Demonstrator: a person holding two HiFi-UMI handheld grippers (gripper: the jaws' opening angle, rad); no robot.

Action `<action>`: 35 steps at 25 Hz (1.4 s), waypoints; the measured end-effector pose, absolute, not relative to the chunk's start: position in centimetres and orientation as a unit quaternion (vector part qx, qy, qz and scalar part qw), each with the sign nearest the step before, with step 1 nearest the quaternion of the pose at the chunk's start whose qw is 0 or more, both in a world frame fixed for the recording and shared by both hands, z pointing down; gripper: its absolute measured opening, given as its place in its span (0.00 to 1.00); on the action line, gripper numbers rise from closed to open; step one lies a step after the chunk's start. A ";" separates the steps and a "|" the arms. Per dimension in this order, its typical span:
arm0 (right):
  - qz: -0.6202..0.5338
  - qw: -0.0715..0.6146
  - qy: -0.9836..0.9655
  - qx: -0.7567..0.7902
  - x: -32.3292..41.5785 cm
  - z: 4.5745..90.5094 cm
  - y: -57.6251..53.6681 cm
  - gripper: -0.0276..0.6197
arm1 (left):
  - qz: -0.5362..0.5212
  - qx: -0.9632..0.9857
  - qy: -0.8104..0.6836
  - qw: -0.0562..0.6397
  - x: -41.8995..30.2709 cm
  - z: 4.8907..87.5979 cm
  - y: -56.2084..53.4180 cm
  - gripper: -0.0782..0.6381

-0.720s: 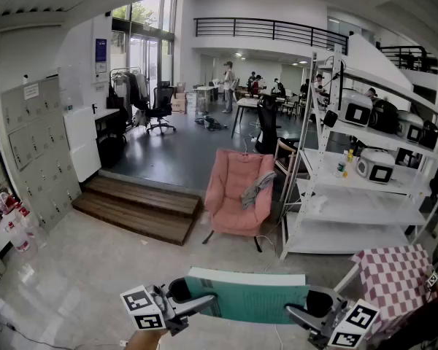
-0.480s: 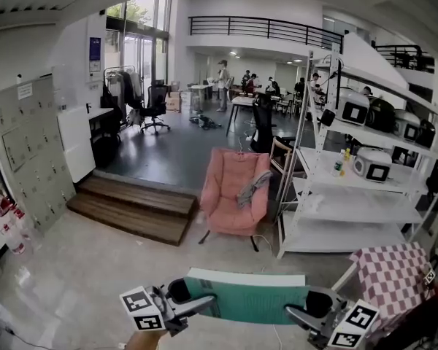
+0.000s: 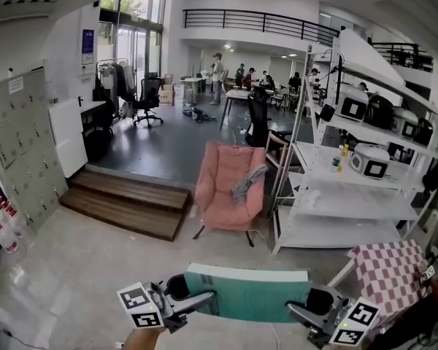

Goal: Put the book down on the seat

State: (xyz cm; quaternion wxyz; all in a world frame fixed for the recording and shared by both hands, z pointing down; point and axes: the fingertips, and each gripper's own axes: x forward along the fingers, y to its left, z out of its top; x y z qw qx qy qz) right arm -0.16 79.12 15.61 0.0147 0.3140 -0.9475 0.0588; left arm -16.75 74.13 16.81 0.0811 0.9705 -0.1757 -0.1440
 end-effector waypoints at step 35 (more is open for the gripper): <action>0.106 -0.013 -0.985 0.137 10.3 18.4 53.2 0.34 | -0.106 0.922 -0.361 0.085 -6.9 18.5 54.4 0.49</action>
